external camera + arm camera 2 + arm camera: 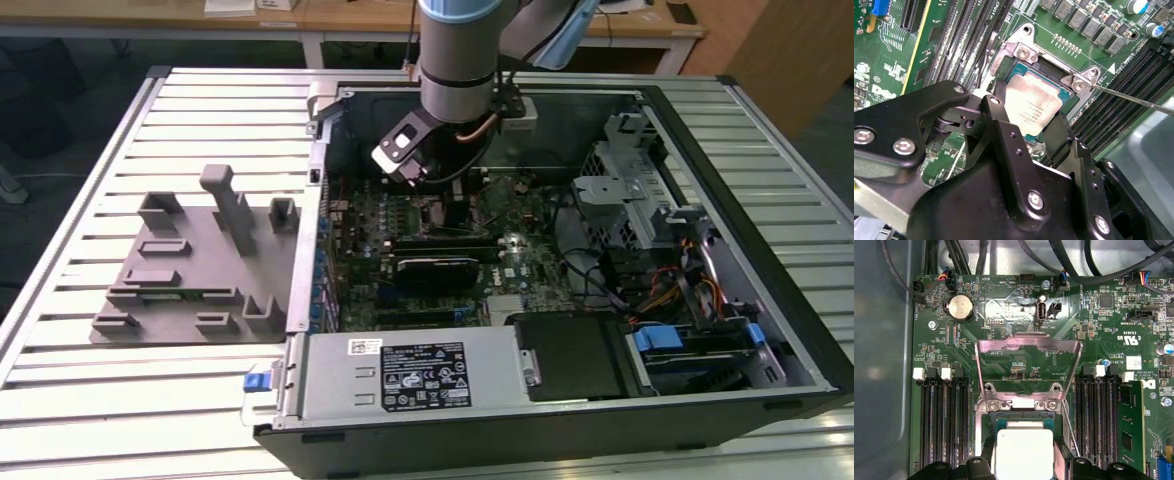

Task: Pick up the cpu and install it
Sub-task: 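Place the cpu into insertion slot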

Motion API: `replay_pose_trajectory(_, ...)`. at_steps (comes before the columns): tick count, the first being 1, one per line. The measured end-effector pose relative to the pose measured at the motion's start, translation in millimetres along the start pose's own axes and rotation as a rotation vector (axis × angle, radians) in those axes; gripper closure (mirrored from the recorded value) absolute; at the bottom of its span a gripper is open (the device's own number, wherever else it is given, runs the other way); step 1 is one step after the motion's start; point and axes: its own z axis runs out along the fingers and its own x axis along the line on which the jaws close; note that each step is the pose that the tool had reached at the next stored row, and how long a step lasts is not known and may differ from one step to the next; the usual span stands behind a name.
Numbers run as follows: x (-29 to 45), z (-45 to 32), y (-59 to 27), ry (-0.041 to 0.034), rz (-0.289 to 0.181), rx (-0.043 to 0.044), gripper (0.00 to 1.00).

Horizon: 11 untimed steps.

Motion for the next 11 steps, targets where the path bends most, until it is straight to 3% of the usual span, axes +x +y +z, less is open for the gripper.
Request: replay_pose_trajectory(11, 0.1, 1.3, 0.9, -0.0011, 0.0, 0.0001, 0.46)
